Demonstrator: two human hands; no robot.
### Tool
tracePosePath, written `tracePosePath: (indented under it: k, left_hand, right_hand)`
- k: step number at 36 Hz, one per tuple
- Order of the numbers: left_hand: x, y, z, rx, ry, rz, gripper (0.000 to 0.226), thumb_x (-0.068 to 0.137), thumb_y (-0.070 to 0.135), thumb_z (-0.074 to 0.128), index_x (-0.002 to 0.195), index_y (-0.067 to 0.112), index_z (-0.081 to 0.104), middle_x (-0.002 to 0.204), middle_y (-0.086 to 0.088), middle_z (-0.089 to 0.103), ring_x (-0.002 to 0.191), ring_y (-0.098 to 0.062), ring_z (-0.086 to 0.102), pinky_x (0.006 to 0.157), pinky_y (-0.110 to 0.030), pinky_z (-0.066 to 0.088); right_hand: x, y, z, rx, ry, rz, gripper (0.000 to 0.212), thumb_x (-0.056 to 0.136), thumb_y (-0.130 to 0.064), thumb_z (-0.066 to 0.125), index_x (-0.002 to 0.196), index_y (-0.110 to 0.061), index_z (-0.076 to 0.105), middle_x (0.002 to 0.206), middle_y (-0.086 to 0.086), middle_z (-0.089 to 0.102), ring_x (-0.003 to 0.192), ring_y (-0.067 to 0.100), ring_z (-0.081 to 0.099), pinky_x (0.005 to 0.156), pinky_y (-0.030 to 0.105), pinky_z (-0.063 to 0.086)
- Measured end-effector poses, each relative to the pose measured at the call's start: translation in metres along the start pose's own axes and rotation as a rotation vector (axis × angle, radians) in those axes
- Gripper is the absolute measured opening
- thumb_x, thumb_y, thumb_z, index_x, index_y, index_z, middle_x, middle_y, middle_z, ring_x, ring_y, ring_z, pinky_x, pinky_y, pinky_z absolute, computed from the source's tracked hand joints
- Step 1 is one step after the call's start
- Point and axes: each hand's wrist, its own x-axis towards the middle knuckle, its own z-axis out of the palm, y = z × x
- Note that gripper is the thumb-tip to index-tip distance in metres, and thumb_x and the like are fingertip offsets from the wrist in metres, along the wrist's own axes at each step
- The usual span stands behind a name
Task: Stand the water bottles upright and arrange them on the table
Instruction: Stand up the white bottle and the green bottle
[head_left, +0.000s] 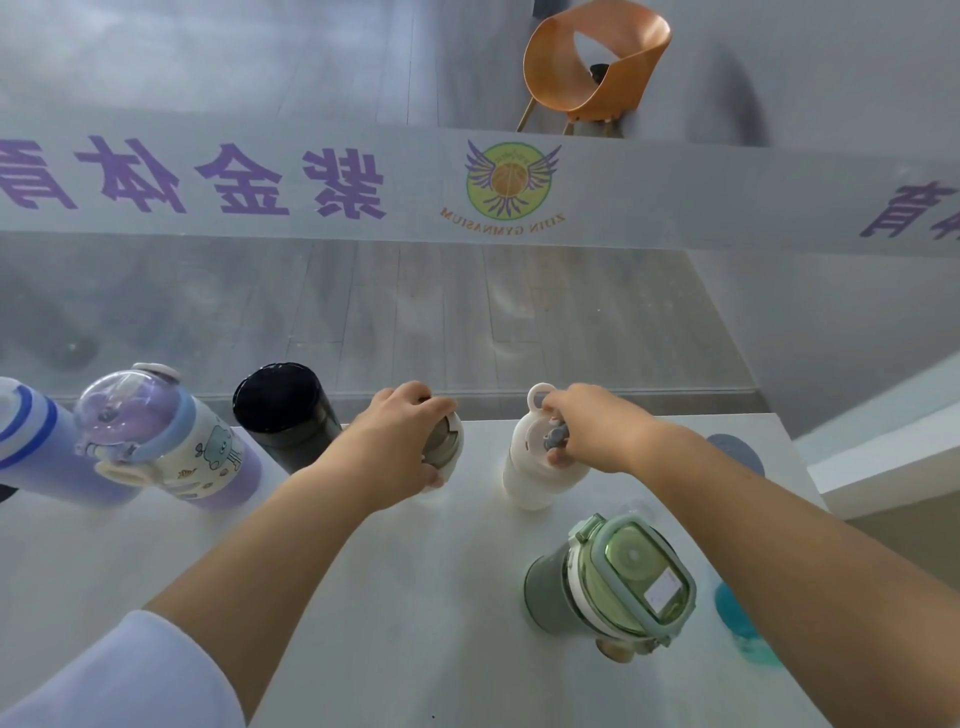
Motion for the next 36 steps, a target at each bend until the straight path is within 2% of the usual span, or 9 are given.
tracePosePath:
  k: [11,14,20,27,30,32,36]
  left_hand:
    - [-0.004,0.001,0.002,0.007,0.0,0.018,0.069,0.076,0.027,0.071,0.136,0.029,0.037,0.134,0.003,0.038,0.122,-0.023,0.036,0.099,-0.039,0.044]
    - [-0.004,0.001,0.003,0.001,0.004,0.02,0.069,0.075,0.028,0.072,0.135,0.03,0.038,0.134,0.004,0.038,0.122,-0.022,0.036,0.098,-0.039,0.044]
    - [-0.005,0.0,0.002,-0.018,0.001,0.016,0.07,0.073,0.029,0.074,0.134,0.031,0.039,0.135,0.004,0.037,0.122,-0.021,0.036,0.098,-0.039,0.045]
    - [-0.006,0.001,-0.002,0.003,-0.009,0.023,0.07,0.076,0.04,0.069,0.136,0.032,0.036,0.137,0.005,0.035,0.123,-0.021,0.037,0.099,-0.038,0.045]
    - [-0.007,0.005,-0.008,0.028,-0.005,0.023,0.065,0.078,0.043,0.066,0.135,0.032,0.037,0.139,0.004,0.035,0.125,-0.022,0.036,0.099,-0.039,0.043]
    - [-0.009,0.01,-0.012,0.038,0.017,0.033,0.06,0.08,0.044,0.065,0.133,0.031,0.04,0.139,0.004,0.036,0.125,-0.022,0.036,0.1,-0.039,0.042]
    - [-0.017,0.024,-0.021,0.02,0.073,0.081,0.05,0.082,0.046,0.062,0.127,0.03,0.048,0.136,0.007,0.043,0.123,-0.02,0.041,0.096,-0.034,0.04]
  right_hand:
    - [-0.003,0.002,0.003,0.07,0.043,-0.026,0.025,0.083,-0.009,0.057,0.107,-0.017,0.058,0.106,0.012,0.053,0.093,0.032,0.061,0.087,0.045,0.052]
    - [-0.004,0.002,0.003,0.09,0.056,-0.027,0.024,0.083,-0.009,0.059,0.107,-0.012,0.059,0.107,0.013,0.052,0.094,0.033,0.061,0.088,0.046,0.052]
    - [-0.006,0.002,0.002,0.071,0.065,-0.019,0.03,0.084,-0.015,0.063,0.114,-0.012,0.058,0.113,0.011,0.052,0.101,0.03,0.056,0.09,0.041,0.048]
    - [-0.014,0.002,-0.005,0.031,0.075,-0.009,0.027,0.081,-0.021,0.065,0.106,-0.015,0.057,0.113,0.009,0.052,0.097,0.028,0.056,0.086,0.043,0.05]
    - [-0.025,0.004,-0.016,0.007,0.076,0.019,0.04,0.083,-0.026,0.067,0.12,-0.018,0.055,0.122,0.008,0.052,0.108,0.028,0.054,0.091,0.04,0.047]
    - [-0.037,0.008,-0.023,0.011,0.111,0.016,0.055,0.084,-0.031,0.067,0.134,-0.02,0.047,0.132,0.007,0.05,0.12,0.026,0.049,0.099,0.039,0.042]
    - [-0.062,0.014,-0.035,-0.018,0.163,0.028,0.062,0.085,-0.036,0.066,0.139,-0.02,0.041,0.142,0.005,0.046,0.126,0.025,0.047,0.103,0.04,0.041]
